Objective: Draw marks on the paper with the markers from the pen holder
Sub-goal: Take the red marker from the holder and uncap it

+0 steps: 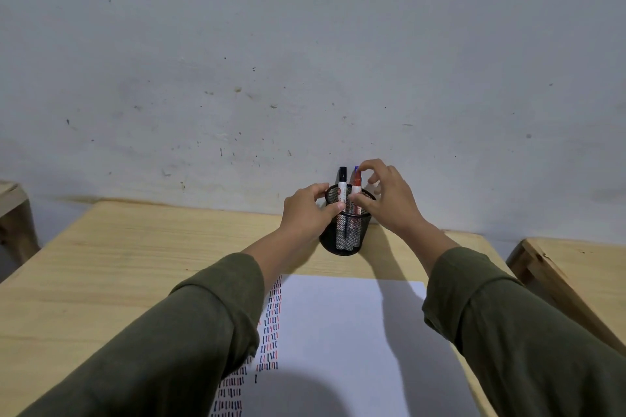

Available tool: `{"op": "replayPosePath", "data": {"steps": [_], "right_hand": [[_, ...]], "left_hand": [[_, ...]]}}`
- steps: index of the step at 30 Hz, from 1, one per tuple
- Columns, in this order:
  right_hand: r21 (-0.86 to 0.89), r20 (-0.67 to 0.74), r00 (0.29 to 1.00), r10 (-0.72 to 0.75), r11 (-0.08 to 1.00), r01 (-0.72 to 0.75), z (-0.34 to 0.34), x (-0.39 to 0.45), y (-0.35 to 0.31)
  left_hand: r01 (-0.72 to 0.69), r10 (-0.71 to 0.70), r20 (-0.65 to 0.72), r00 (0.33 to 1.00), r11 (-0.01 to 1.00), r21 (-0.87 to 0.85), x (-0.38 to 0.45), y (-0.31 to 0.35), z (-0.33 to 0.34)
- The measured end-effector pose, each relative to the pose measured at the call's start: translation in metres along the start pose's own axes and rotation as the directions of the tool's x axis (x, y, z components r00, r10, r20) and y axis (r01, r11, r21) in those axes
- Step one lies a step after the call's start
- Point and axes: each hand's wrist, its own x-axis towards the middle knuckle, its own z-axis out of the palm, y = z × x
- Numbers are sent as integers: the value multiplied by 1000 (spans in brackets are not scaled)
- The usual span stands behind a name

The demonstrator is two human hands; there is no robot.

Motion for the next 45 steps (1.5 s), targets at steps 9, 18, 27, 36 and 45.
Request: {"op": "replayPosePath", "data": {"steps": [9, 18, 27, 36, 45], "right_hand": [[391, -195, 971, 139, 919, -53, -28, 2, -31], [647, -26, 998, 60, 762, -29, -55, -42, -87], [663, 211, 977, -13, 737, -134, -81, -123, -128], [778, 274, 960, -53, 600, -189, -103, -165, -138], [914, 146, 989, 36, 377, -149, -81, -169, -154]], "left_hand": [[-112, 107, -142, 984, 993, -30, -10, 19, -17], [-218, 184, -138, 973, 931, -292, -50, 65, -50], [-57, 42, -43, 998, 880, -472, -121, 64, -65], [98, -176, -77, 981, 803, -588, -161, 60, -75], [15, -3, 17, 1000, 661, -750, -187, 79, -74]]}}
